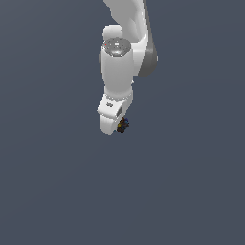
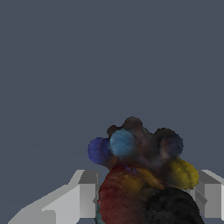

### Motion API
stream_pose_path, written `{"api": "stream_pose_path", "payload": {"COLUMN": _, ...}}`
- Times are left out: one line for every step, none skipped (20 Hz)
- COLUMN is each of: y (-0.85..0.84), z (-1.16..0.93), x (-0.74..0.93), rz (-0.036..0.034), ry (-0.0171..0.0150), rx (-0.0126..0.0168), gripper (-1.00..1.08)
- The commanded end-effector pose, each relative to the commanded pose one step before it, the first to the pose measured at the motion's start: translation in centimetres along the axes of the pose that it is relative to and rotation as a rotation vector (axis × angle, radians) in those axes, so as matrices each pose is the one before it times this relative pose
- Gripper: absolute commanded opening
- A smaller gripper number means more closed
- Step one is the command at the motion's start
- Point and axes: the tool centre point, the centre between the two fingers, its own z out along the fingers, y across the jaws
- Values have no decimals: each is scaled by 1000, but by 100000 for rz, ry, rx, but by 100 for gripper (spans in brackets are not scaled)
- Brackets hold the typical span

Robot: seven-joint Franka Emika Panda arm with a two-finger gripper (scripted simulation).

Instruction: Pick up the object and move it to a goal position.

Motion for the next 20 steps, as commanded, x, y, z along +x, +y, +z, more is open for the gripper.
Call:
{"api": "stream_pose_path", "payload": {"y": -601, "z": -3180, "x": -10, "rz": -49, "ry": 64, "rx": -65, "gripper": -100}}
{"api": "stream_pose_path", "payload": {"y": -218, "z": -1216, "x": 1, "rz": -25, "ry": 23, "rx": 60, "gripper": -100}}
{"api": "stream_pose_path", "payload": {"y": -215, "z": -1204, "x": -1, "rz": -16, "ry": 18, "rx": 42, "gripper": -100}}
{"api": "stream_pose_path", "payload": {"y": -216, "z": -1202, "x": -4, "rz": 0, "ry": 0, "rx": 0, "gripper": -100}}
{"api": "stream_pose_path", "payload": {"y": -200, "z": -1159, "x": 0, "rz": -20, "ry": 27, "rx": 60, "gripper": -100}}
{"api": "stream_pose_path", "payload": {"y": -207, "z": -1168, "x": -3, "rz": 0, "ry": 0, "rx": 0, "gripper": -100}}
{"api": "stream_pose_path", "payload": {"y": -203, "z": -1154, "x": -3, "rz": 0, "ry": 0, "rx": 0, "gripper": -100}}
{"api": "stream_pose_path", "payload": {"y": -176, "z": -1102, "x": -3, "rz": -20, "ry": 34, "rx": 90, "gripper": -100}}
{"api": "stream_pose_path", "payload": {"y": -194, "z": -1129, "x": -3, "rz": 0, "ry": 0, "rx": 0, "gripper": -100}}
{"api": "stream_pose_path", "payload": {"y": -190, "z": -1118, "x": -3, "rz": 0, "ry": 0, "rx": 0, "gripper": -100}}
{"api": "stream_pose_path", "payload": {"y": -168, "z": -1085, "x": -6, "rz": 4, "ry": 5, "rx": 48, "gripper": -100}}
{"api": "stream_pose_path", "payload": {"y": -181, "z": -1099, "x": -3, "rz": 0, "ry": 0, "rx": 0, "gripper": -100}}
{"api": "stream_pose_path", "payload": {"y": -157, "z": -1066, "x": -9, "rz": 15, "ry": -5, "rx": 46, "gripper": -100}}
{"api": "stream_pose_path", "payload": {"y": -172, "z": -1082, "x": -2, "rz": 0, "ry": 0, "rx": 0, "gripper": -100}}
{"api": "stream_pose_path", "payload": {"y": -167, "z": -1075, "x": -2, "rz": 0, "ry": 0, "rx": 0, "gripper": -100}}
{"api": "stream_pose_path", "payload": {"y": -126, "z": -1028, "x": -16, "rz": 53, "ry": -30, "rx": 59, "gripper": -100}}
{"api": "stream_pose_path", "payload": {"y": -152, "z": -1026, "x": 0, "rz": 0, "ry": 0, "rx": 0, "gripper": -100}}
{"api": "stream_pose_path", "payload": {"y": -139, "z": -967, "x": 1, "rz": 0, "ry": 0, "rx": 0, "gripper": -100}}
{"api": "stream_pose_path", "payload": {"y": -97, "z": -880, "x": -16, "rz": 67, "ry": -38, "rx": 35, "gripper": -100}}
{"api": "stream_pose_path", "payload": {"y": -116, "z": -849, "x": 2, "rz": 0, "ry": 0, "rx": 0, "gripper": -100}}
